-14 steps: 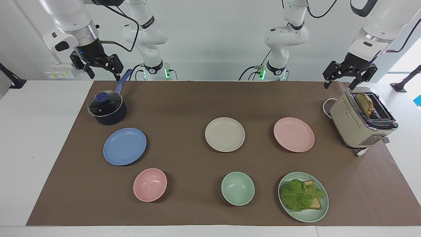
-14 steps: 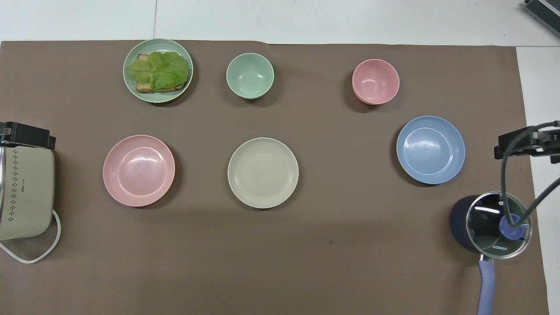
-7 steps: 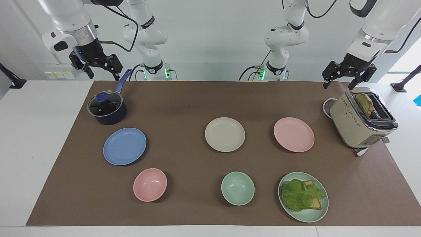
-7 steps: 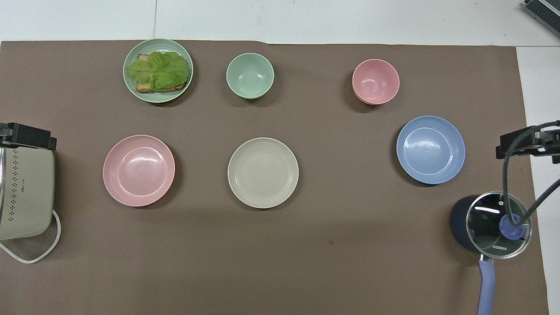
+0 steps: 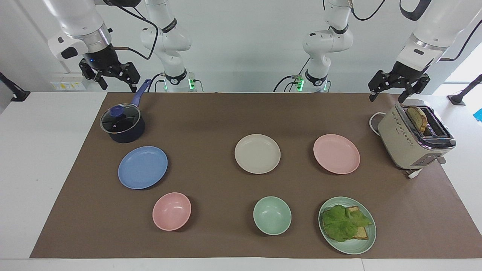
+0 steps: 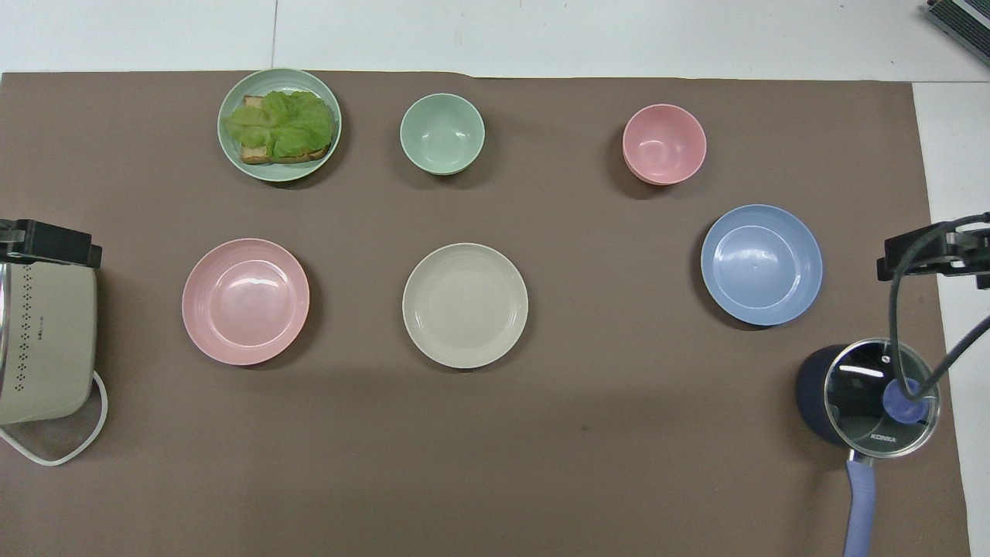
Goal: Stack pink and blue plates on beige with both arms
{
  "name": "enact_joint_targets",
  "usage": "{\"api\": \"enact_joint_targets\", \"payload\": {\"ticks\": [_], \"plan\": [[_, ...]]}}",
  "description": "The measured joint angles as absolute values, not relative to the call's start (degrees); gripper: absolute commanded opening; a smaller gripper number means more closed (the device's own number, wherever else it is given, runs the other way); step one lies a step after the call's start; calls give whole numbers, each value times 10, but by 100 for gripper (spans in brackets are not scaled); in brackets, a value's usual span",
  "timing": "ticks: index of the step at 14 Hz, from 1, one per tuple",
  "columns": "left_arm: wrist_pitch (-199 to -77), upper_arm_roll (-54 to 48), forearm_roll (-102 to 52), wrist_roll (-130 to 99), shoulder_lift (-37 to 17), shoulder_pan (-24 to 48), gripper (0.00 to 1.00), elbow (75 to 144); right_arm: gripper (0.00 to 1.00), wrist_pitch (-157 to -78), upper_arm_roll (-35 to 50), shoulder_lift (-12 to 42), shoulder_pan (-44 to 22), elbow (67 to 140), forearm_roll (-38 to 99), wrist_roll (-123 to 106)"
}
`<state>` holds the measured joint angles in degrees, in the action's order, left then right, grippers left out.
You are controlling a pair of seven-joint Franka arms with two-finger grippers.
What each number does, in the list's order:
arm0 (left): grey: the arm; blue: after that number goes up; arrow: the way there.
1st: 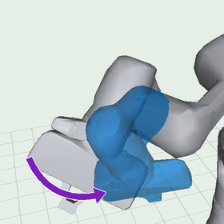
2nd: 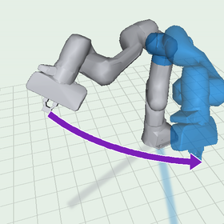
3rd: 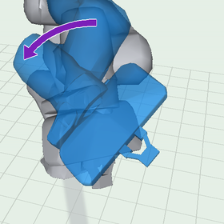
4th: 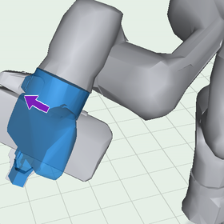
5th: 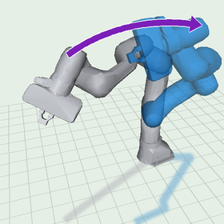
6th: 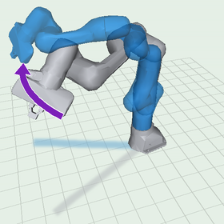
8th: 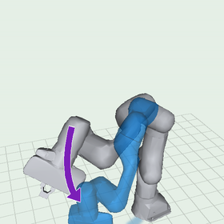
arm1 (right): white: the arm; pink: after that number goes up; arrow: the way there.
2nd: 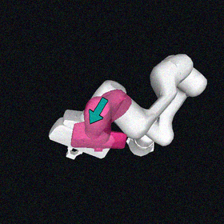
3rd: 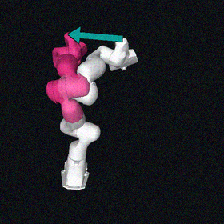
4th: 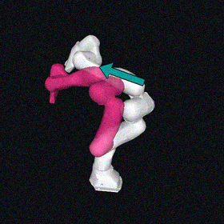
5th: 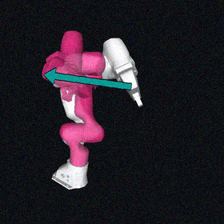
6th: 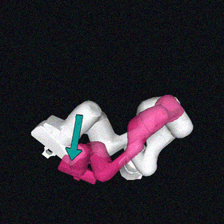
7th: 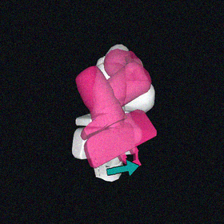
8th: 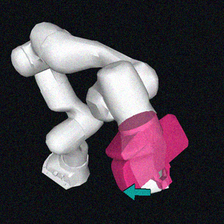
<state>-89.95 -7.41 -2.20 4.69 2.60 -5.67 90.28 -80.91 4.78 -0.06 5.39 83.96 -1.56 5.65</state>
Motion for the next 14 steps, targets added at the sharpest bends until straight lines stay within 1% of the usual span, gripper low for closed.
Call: {"api": "enact_joint_targets", "payload": {"ticks": [7, 9, 14], "plan": [[-904, -73, -22, 47, 26, -57, 100, 914, 100, -809, 48, -1, 54, 840, -16, 57], [-931, -71, -22, 47, 25, -57, 100, 939, 100, -809, 48, -1, 54, 840, -16, 57], [-1043, -66, -22, 47, 20, -59, 100, 1039, 100, -809, 48, -1, 54, 840, -16, 57]]}}
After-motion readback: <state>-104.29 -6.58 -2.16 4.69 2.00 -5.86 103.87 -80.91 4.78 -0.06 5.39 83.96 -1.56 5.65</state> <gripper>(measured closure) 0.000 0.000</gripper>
